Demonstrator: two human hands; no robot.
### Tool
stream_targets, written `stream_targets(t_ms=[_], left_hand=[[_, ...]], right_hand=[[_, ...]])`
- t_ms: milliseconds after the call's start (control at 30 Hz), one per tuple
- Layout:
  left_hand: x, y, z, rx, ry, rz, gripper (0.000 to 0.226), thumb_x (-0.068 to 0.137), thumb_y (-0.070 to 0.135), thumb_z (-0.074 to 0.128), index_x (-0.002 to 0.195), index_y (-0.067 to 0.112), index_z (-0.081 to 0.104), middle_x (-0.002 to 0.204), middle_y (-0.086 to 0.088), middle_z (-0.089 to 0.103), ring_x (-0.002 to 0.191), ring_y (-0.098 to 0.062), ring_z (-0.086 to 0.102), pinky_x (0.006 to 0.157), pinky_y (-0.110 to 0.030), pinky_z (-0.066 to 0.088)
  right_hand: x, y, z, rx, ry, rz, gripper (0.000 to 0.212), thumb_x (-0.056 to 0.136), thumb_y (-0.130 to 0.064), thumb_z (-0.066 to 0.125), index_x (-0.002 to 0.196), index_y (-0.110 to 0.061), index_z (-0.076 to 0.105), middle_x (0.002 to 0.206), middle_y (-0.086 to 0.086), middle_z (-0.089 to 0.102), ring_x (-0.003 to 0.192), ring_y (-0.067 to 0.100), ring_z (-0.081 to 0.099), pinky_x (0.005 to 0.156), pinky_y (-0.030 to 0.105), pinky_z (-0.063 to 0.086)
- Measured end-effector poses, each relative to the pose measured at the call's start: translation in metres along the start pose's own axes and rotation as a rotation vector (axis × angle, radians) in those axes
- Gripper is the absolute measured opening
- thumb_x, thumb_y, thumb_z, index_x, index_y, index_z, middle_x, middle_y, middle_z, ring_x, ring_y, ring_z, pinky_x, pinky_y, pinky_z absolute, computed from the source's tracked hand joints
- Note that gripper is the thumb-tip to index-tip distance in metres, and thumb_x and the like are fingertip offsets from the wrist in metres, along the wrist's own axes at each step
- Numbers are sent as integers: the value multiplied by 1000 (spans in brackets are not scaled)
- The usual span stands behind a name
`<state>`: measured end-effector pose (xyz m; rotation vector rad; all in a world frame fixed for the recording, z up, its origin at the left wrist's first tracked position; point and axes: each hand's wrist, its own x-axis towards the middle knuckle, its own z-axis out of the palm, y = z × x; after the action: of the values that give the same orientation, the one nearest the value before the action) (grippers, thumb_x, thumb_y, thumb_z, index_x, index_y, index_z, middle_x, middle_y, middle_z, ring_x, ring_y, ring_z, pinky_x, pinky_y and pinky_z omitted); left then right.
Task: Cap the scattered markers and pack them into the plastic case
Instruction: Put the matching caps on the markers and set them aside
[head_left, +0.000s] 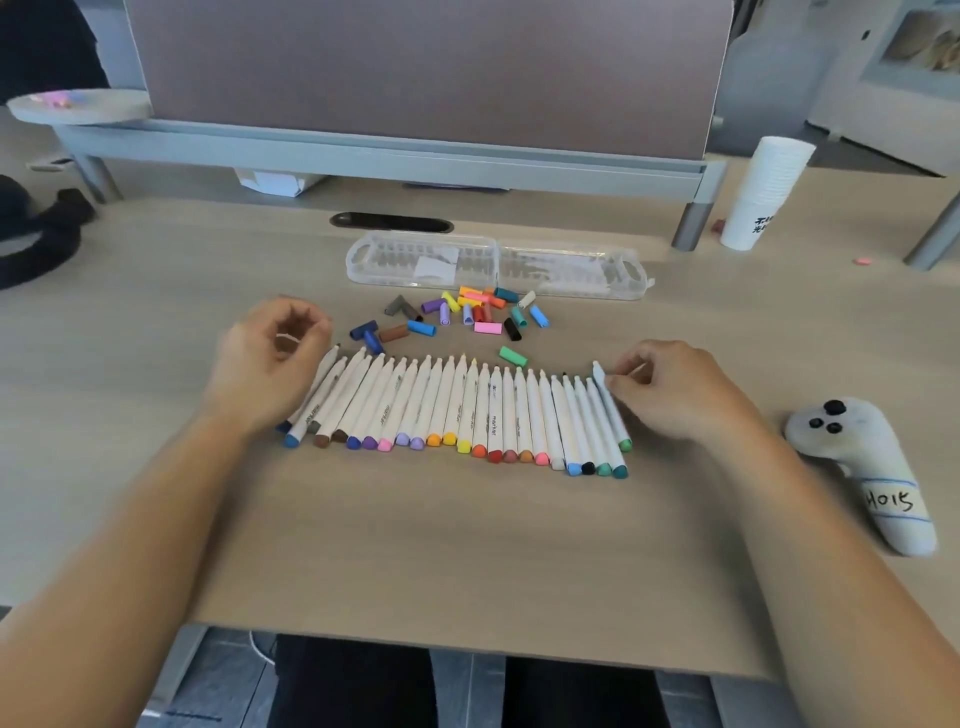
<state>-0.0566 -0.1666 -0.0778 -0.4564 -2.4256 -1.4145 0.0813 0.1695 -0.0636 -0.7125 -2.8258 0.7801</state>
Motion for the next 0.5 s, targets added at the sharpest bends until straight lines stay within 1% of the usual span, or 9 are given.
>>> stream_targets(t_ms=[100,167,233,300,400,467,500], left_hand=[[1,0,2,9,-42,-1,21,95,17,59,80,31,61,90,12,65,78,-3,59,72,-19,45],[1,0,3,19,-56,-8,19,95,16,59,81,29,62,89,11,65,78,-3,59,71,-17,44],[0,1,3,33,-63,-18,17,95,18,59,82,28,63,89,12,66,77,0,59,68,-12,43],[-2,3,5,26,-70,-18,16,95,18,59,83,28,64,90,12,66,77,1,59,69,-14,43],[-5,12,11,20,-120,27,14,93,17,61,84,26,65,89,11,67,79,-1,60,71,-21,47],[-2,22,19,47,-221,94,8,92,19,63,87,25,67,88,11,66,82,-3,61,76,-25,51],[0,30,24,56,-283,128,6,92,20,64,90,24,68,88,12,67,84,-2,61,79,-26,52]], right_hand=[[0,-1,1,-25,-16,40,12,86,-35,67,96,-32,61,97,-6,63,87,14,56,68,27,40],[-1,-3,3,-28,-12,69,15,83,-31,69,95,-31,60,99,-2,65,82,14,58,62,27,41],[-1,-6,6,-9,15,101,21,79,-29,71,97,-29,62,97,2,65,76,12,60,55,25,41],[-2,-8,8,1,27,125,27,77,-29,74,101,-27,61,98,1,64,76,12,60,54,24,41],[-1,-9,9,17,34,147,25,75,-28,75,96,-26,62,95,-3,62,75,10,60,55,25,43],[-1,-9,6,62,50,144,20,76,-29,75,93,-27,64,92,-6,64,78,10,60,58,26,44],[-3,-8,5,122,67,136,15,78,-29,73,91,-27,66,89,-8,65,78,10,61,60,26,44]])
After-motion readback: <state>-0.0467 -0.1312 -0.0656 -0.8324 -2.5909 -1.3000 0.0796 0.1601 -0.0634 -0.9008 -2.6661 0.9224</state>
